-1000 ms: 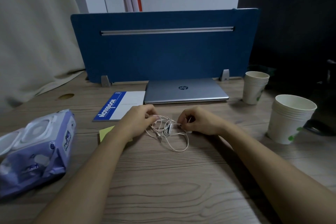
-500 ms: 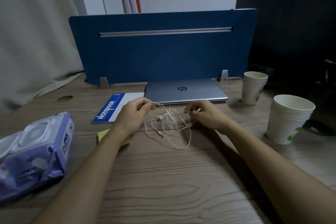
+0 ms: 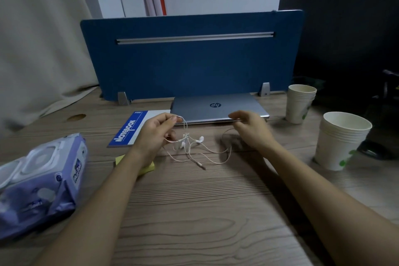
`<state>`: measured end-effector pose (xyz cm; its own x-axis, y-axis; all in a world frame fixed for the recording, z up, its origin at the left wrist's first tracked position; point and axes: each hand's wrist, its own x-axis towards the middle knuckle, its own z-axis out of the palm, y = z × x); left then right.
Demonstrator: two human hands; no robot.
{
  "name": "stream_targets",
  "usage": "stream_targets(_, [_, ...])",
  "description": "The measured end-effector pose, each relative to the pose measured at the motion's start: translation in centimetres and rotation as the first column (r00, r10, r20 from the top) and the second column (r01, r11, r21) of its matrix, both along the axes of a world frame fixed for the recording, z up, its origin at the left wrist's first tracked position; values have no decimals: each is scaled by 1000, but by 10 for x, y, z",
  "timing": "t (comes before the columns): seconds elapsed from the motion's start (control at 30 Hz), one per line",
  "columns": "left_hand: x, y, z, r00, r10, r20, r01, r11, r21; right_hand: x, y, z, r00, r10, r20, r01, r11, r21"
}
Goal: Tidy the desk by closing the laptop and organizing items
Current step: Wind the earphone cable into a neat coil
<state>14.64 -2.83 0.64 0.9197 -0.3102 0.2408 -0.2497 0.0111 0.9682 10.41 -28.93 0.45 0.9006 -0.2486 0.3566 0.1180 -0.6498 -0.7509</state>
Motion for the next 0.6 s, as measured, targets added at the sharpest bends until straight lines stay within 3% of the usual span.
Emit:
stream_targets(0.2, [-7,-10,-1,969,-247,13,247,969,6,-12,36,1,917,399,-32,-399,916,-25])
stream_targets(0.37, [-8,-14,-3,967,-251,33,247,964,97,-19,44,0,845,533,-42,-512,831,219])
stream_targets(0.6, [-12,-16,-1,981,-188,56,172,963,209,-20,43,1,827,558,-63,-525,808,268])
